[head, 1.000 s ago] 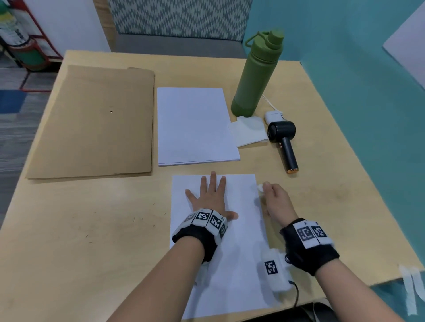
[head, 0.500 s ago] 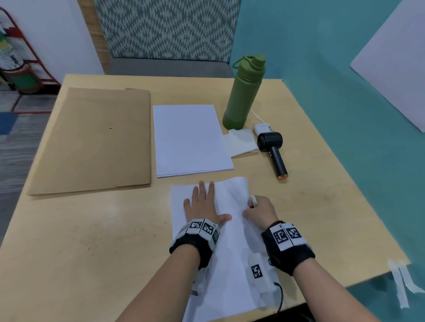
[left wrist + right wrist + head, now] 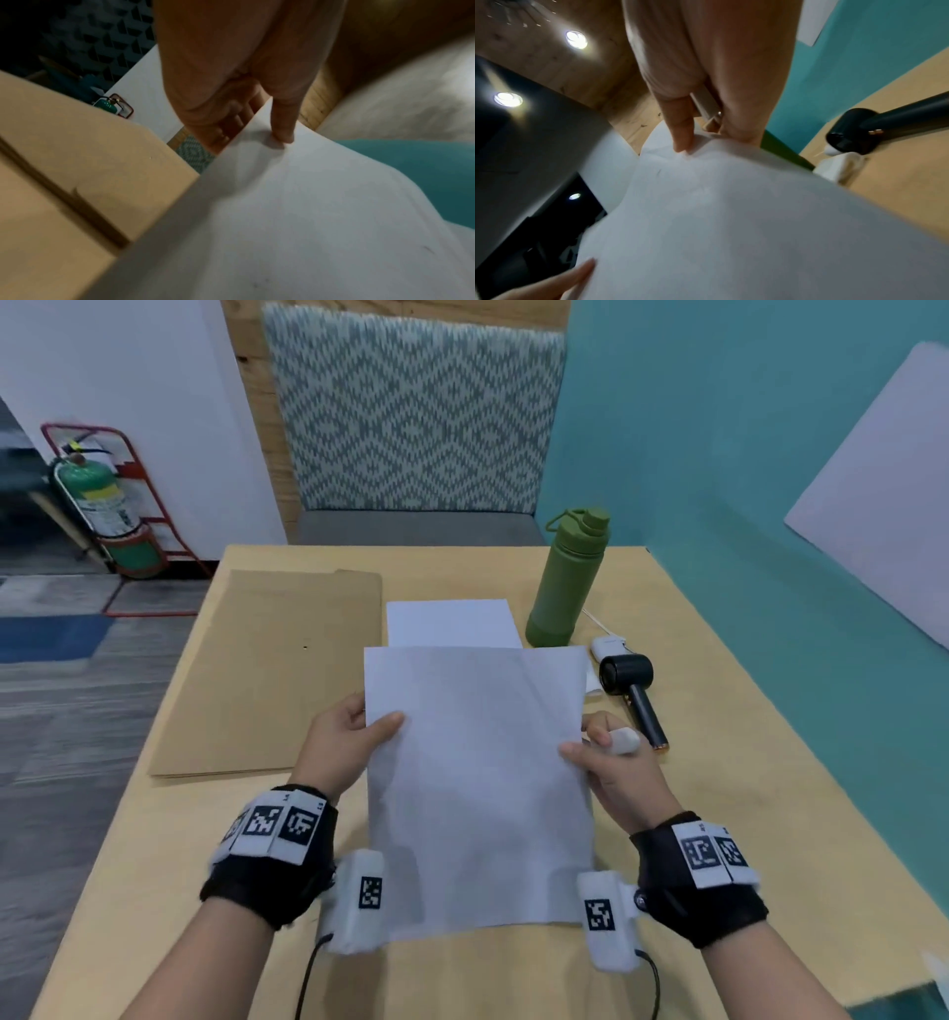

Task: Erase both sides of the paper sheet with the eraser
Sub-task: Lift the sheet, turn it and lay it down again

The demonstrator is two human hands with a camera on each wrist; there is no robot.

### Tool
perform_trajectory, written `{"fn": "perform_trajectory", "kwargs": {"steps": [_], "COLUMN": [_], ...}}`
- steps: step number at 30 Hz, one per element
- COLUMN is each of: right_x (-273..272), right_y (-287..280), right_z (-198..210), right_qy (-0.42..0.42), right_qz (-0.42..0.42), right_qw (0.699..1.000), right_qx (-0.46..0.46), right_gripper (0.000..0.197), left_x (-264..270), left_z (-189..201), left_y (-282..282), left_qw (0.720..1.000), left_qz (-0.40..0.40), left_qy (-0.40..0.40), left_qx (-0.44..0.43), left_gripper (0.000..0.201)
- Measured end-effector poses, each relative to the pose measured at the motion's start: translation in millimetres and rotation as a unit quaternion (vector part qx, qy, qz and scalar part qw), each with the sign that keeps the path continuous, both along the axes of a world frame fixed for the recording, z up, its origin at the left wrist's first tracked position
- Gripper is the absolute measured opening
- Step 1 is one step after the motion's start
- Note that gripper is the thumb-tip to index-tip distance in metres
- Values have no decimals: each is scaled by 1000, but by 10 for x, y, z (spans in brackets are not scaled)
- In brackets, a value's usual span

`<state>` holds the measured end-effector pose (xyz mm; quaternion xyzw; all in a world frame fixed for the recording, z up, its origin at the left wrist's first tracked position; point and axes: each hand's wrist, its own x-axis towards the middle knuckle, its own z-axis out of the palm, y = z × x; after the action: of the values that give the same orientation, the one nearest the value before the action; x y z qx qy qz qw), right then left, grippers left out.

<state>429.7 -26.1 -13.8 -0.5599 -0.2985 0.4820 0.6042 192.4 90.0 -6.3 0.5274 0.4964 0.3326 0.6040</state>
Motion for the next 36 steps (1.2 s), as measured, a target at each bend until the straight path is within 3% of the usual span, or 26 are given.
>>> {"fn": "perform_trajectory", "kwargs": {"steps": [1, 5, 8, 10, 11, 13, 15, 17, 19, 20, 21, 23, 24, 25, 27, 28, 29, 31, 33, 35, 36], "right_x": [-40, -235, -412, -496, -529, -571, -622, -643, -661, -675, -678, -678, -664, -634, -568, -530, -498, -507, -571, -680, -718], "right_y": [34, 181, 233, 233, 221, 194, 210, 290, 364, 376, 364, 280, 242, 216, 183, 199, 232, 336, 407, 399, 355], "right_z": [38, 213, 405, 536, 612, 767, 937, 961, 842, 732, 602, 428, 399, 407, 543, 638, 728, 828, 744, 503, 371], "right_qy": [4, -78, -189, -181, -163, -110, -12, 74, 101, 56, -42, -233, -276, -265, -85, 25, 108, 185, 180, 54, -32], "right_qz": [2, -56, -175, -251, -248, -162, -34, 53, 113, 157, 215, 322, 338, 327, 273, 239, 212, 176, 177, 234, 270], "right_qw": [1000, 994, 960, 932, 926, 935, 954, 965, 977, 982, 976, 913, 894, 903, 958, 969, 964, 950, 958, 971, 959], "right_qx": [10, 52, 107, 189, 233, 294, 296, 245, 151, 86, 13, -94, -105, -84, 3, 61, 117, 179, 135, -7, -76], "right_gripper": [38, 47, 37, 32, 33, 41, 38, 36, 35, 33, 30, 29, 29, 29, 26, 28, 31, 31, 30, 26, 25], "left_x": [-52, -212, -293, -335, -356, -387, -401, -401, -405, -414, -427, -464, -485, -506, -534, -538, -536, -515, -478, -450, -447], "left_z": [56, 257, 375, 434, 462, 505, 550, 583, 591, 588, 582, 573, 571, 569, 569, 568, 568, 573, 576, 581, 584], "left_y": [16, 14, -28, -32, -29, -22, -23, -21, -1, 15, 30, 56, 65, 73, 86, 89, 91, 89, 85, 85, 90], "left_qw": [1000, 994, 989, 986, 984, 981, 980, 978, 977, 976, 976, 976, 976, 976, 975, 975, 976, 976, 975, 975, 975], "left_qz": [15, 52, 58, 64, 68, 71, 63, 47, 35, 32, 31, 34, 38, 43, 48, 47, 43, 34, 26, 28, 33], "left_qy": [-12, -78, -100, -109, -111, -115, -118, -128, -141, -146, -150, -153, -154, -156, -157, -157, -156, -157, -160, -160, -160], "left_qx": [9, 52, 91, 113, 123, 139, 148, 156, 157, 156, 154, 151, 150, 148, 148, 149, 149, 149, 149, 151, 151], "left_gripper": [15, 16, 17, 17, 17, 18, 20, 22, 24, 26, 27, 28, 28, 28, 28, 28, 28, 27, 27, 28, 29]}}
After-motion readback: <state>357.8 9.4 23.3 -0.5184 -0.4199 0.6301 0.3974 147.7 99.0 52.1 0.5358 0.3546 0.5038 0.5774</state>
